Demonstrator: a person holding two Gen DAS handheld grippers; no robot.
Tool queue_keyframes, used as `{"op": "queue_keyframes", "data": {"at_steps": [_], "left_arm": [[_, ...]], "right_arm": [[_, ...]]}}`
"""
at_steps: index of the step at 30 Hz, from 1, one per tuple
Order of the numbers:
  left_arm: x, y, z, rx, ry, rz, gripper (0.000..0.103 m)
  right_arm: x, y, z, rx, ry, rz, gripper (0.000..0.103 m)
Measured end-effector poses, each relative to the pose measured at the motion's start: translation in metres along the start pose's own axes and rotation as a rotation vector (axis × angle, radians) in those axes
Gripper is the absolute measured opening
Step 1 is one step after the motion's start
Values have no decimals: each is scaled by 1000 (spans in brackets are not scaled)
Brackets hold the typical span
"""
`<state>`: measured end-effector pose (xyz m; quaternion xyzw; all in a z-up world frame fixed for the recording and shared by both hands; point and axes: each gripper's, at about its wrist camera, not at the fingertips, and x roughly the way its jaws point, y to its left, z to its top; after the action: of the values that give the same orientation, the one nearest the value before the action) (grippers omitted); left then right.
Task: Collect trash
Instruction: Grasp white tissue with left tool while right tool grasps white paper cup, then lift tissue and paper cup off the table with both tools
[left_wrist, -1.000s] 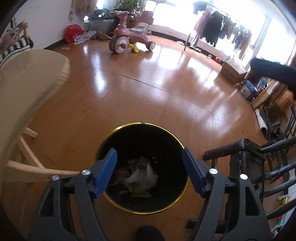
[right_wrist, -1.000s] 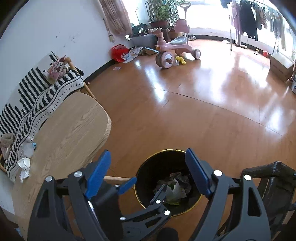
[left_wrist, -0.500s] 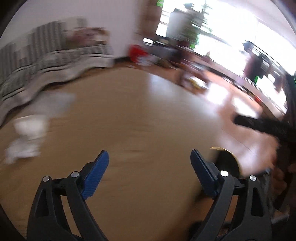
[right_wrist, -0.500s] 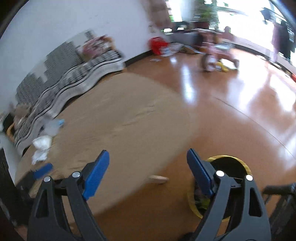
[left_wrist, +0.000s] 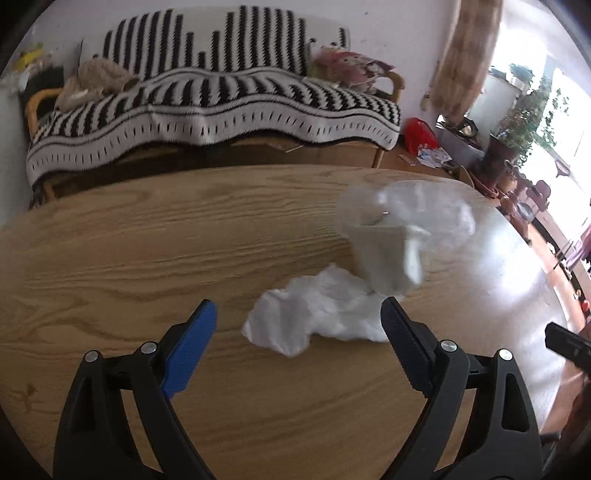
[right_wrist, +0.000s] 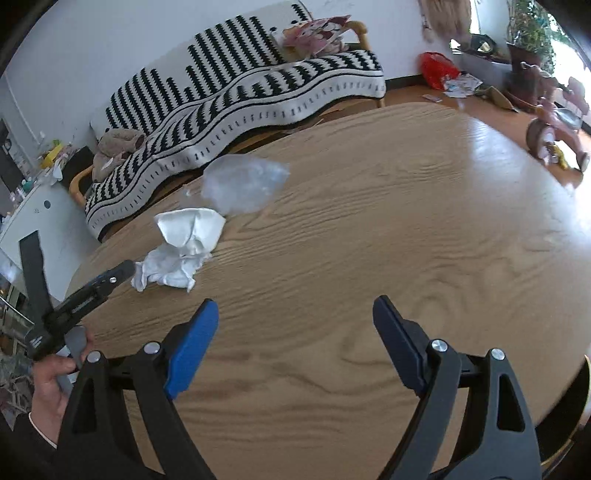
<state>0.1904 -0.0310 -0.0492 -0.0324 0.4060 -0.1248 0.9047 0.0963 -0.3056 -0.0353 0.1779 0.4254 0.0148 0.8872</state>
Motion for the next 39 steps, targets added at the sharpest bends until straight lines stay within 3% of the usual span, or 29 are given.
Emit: {"op": "queue_keyframes", "data": {"at_steps": [4, 6, 8, 11, 17, 22, 27, 34, 35, 36, 39], "left_arm": [[25, -2, 2, 31, 23, 7, 88], [34, -2, -3, 46, 40, 1, 83], [38, 2, -8, 60, 63, -26, 33], [22, 8, -15, 60, 60, -37, 17], [-34, 22, -26, 55, 36, 7, 15], [-77, 31, -35, -4, 40, 31, 15], [-90, 38, -46, -38, 46, 55, 15], [-84, 57, -48, -64, 69, 65, 15], [-84, 59, -46, -72, 66, 69, 15], [-84, 60, -44, -81, 64, 72, 15], [-86, 59, -40, -88, 53, 67, 15]], "right_arm": [[21, 13, 10, 4, -9, 35, 83], [28, 15, 13, -6, -7, 33, 83], [40, 21, 15, -22, 6, 35, 83], [55, 31, 19, -46, 20, 34, 83], [75, 57, 23, -88, 15, 62, 83], [94, 77, 25, -111, 23, 80, 85], [102, 93, 33, -153, 4, 90, 92], [146, 144, 43, -360, 33, -21, 94], [151, 147, 43, -368, 39, -30, 93], [156, 149, 42, -372, 49, -32, 72], [148, 148, 39, -360, 42, -20, 68]]}}
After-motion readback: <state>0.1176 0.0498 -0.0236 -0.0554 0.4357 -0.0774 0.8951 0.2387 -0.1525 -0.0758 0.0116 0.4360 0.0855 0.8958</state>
